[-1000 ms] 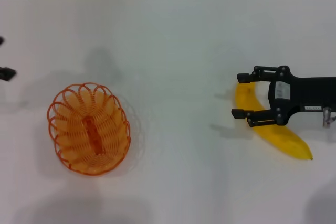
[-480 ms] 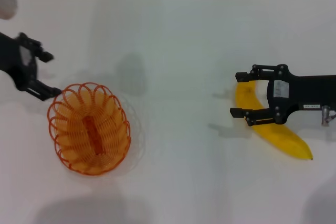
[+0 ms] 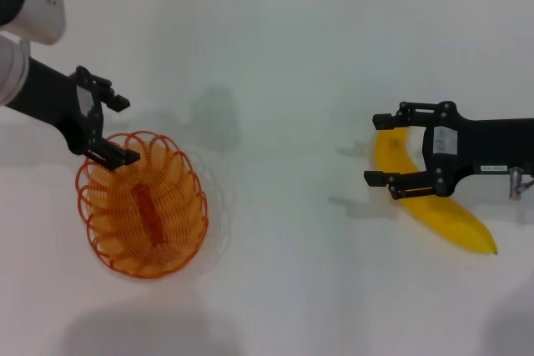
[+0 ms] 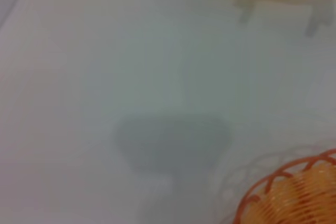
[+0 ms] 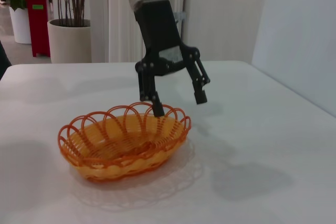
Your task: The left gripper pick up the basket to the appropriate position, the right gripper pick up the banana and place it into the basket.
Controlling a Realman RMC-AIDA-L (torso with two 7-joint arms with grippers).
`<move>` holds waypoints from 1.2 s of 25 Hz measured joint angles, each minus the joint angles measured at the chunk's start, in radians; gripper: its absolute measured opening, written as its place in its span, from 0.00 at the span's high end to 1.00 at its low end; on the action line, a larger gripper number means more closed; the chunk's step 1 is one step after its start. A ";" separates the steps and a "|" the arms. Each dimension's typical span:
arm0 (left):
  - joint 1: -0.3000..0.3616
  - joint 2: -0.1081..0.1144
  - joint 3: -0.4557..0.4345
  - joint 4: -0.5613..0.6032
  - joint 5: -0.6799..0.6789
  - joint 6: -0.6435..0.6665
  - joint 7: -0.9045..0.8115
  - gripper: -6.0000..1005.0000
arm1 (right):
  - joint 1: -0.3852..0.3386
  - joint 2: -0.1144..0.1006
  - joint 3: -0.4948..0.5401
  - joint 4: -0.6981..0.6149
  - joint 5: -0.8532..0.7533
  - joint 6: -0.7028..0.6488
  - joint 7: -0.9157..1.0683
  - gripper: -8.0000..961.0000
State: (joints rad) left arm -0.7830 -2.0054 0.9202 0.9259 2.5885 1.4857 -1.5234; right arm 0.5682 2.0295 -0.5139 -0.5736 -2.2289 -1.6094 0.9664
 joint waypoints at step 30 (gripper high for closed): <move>-0.020 -0.023 0.108 -0.072 0.008 -0.106 0.006 0.28 | 0.017 0.000 0.000 0.008 0.000 0.000 0.000 0.13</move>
State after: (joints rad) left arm -0.8033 -2.0284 1.0277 0.8543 2.5962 1.3799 -1.5172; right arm 0.5852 2.0294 -0.5138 -0.5660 -2.2288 -1.6090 0.9664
